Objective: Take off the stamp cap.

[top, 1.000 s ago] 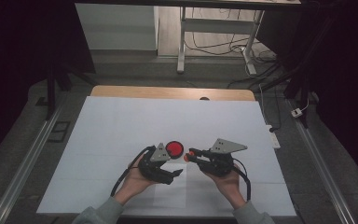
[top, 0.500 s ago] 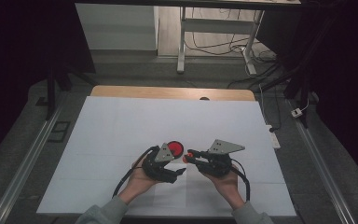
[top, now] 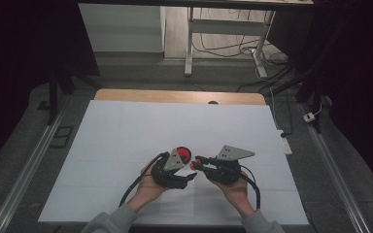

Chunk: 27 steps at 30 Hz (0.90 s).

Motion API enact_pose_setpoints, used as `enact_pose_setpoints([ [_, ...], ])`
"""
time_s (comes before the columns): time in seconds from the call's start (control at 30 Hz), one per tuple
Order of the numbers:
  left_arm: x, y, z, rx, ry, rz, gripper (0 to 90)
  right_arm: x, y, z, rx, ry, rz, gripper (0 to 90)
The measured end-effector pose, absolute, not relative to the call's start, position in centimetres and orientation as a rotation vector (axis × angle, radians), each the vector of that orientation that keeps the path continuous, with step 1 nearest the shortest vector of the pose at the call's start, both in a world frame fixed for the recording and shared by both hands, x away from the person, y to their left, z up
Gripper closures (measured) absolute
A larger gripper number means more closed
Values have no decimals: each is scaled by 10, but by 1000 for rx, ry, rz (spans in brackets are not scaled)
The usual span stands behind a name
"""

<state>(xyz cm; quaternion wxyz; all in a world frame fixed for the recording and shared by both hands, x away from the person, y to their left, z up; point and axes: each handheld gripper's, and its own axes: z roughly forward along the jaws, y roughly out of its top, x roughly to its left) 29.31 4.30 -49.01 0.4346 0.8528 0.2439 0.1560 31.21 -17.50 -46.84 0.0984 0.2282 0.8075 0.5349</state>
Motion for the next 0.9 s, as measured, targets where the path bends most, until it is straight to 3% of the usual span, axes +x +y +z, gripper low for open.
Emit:
enact_pose_setpoints([
  [0.9,293,37,-494,2148,556,398,572,312,-174,-472,676,2404,1579,719],
])
